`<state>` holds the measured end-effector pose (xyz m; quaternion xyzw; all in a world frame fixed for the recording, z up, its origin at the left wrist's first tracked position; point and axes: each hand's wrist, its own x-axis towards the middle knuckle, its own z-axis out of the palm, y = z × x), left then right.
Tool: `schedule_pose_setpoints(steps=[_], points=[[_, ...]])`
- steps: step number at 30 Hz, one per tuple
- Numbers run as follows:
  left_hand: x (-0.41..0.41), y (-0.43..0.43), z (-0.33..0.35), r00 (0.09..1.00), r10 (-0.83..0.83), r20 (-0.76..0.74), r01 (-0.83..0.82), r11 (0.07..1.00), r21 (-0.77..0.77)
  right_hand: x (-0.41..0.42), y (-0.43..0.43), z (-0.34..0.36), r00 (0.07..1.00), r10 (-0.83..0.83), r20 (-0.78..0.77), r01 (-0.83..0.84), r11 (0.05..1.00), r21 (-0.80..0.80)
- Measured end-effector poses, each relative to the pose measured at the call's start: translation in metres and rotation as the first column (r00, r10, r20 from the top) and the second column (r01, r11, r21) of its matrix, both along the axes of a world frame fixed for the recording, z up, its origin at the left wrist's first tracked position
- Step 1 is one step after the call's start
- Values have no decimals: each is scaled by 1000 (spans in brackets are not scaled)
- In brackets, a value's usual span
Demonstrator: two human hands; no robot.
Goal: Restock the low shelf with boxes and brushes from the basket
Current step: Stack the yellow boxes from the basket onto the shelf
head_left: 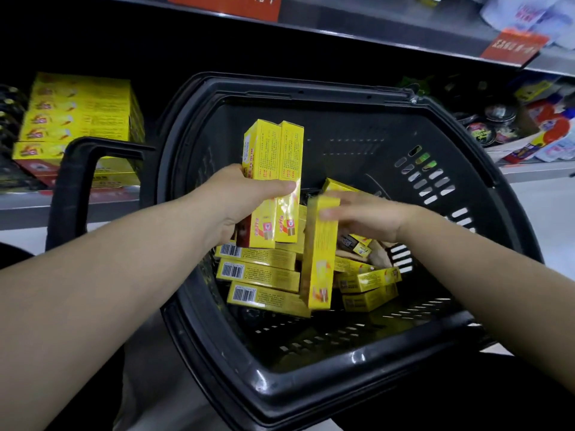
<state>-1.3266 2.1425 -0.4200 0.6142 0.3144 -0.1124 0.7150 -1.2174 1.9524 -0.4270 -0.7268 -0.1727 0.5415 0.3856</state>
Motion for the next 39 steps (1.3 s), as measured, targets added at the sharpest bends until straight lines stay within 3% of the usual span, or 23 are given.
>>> schedule_pose_setpoints(steps=[3,6,12,17,26,30,39], points=[[0,-2,3,1000,-6,-6,6,999,-53,3,8,6,872,-458,-175,485,855,181],[1,-4,6,1000,-30,-7,29,994,-110,-4,25,7,754,-603,-261,653,729,204],[-1,-8,9,999,-46,20,48,993,-106,-19,47,12,739,-622,-258,673,699,242],[-6,-5,16,998,-4,65,9,997,-74,-19,50,30,824,-495,-275,566,732,379],[-33,43,57,984,-107,144,112,993,-26,-28,82,72,891,-453,40,406,832,379],[-60,72,67,988,-47,147,48,999,-2,-38,115,81,913,-392,110,338,880,335],[-130,199,70,976,205,77,-208,978,33,-39,200,88,892,-444,89,404,870,283]])
